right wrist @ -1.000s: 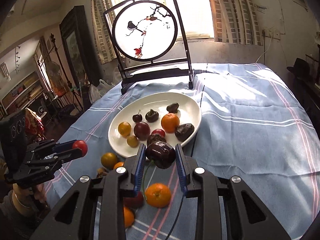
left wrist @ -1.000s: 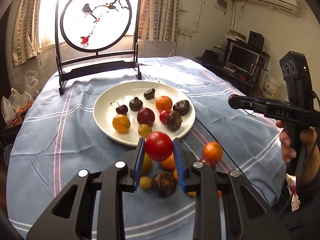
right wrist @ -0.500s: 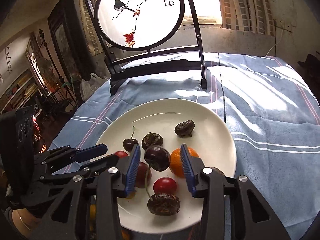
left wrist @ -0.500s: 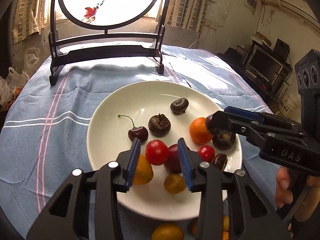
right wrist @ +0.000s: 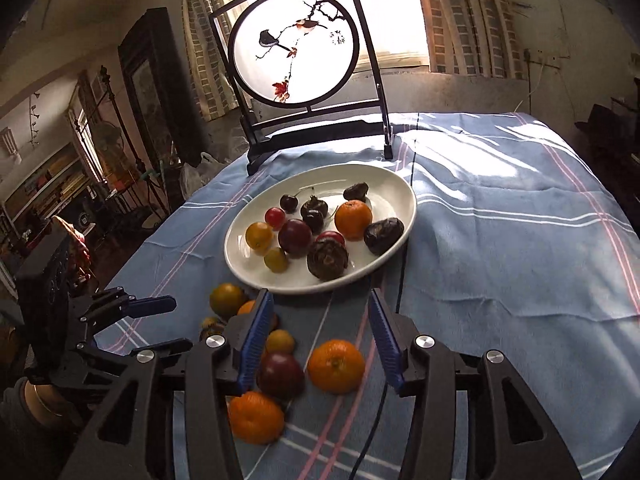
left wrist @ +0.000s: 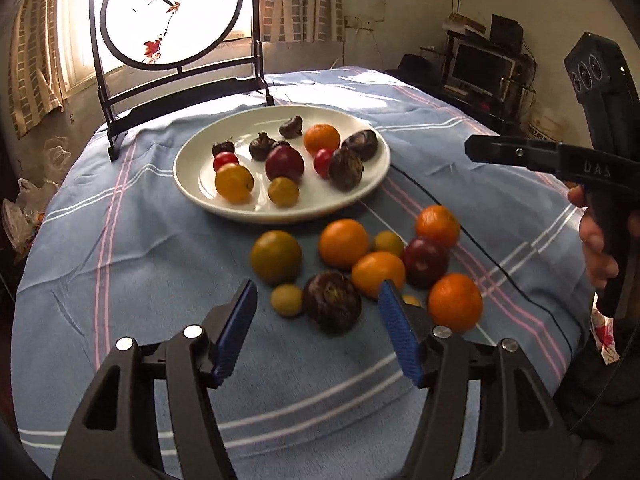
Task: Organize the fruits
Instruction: 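Lower the plum and tomato onto the plate and open both tools, then grasp an orange with the right tool while the left tool grasps a dark dried fruit, then set the orange and dried fruit on the plate and open both tools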
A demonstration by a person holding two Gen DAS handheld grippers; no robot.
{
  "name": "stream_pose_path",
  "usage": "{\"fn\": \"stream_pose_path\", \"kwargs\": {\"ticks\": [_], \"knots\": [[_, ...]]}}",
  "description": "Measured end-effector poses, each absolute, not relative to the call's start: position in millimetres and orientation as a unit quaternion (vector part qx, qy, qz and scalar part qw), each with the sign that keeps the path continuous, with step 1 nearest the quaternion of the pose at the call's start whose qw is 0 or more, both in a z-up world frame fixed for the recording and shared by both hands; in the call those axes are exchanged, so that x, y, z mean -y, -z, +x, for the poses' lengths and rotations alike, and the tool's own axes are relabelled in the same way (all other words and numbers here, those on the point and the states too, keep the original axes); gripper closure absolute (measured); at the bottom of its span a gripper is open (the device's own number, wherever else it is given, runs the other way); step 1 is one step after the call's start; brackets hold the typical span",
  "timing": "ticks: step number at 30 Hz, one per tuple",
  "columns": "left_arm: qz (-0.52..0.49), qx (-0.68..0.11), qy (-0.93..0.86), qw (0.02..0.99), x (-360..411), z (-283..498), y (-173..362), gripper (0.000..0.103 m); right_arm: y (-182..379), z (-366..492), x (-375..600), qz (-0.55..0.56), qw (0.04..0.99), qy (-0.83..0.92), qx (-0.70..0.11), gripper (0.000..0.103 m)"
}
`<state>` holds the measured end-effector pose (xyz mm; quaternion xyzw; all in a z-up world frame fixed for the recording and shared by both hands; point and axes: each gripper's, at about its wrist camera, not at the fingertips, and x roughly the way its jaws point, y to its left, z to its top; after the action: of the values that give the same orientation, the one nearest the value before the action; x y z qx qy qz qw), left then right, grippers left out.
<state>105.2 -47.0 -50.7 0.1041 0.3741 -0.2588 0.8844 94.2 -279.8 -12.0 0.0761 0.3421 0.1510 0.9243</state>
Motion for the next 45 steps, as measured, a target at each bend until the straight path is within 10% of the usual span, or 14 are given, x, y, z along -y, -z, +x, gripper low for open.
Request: {"fn": "stream_pose_path", "kwargs": {"ticks": [7,41,45], "knots": [[0.158,-0.373,0.255,0.878,70.8,96.2,72.5,0.061,32.0,60.7,289.3,0.101,0.915,-0.153,-0.360,0.054],[0.098,-0.390,0.242,0.883,30.1,78.8,55.4,0.061,68.4,59.8,211.7,-0.009,0.886,-0.190,-0.422,0.048],[0.082,-0.390,0.240,0.885,22.3,79.4,56.8,0.061,71.3,58.5,210.8,0.000,0.881,-0.191,-0.434,0.061]]}}
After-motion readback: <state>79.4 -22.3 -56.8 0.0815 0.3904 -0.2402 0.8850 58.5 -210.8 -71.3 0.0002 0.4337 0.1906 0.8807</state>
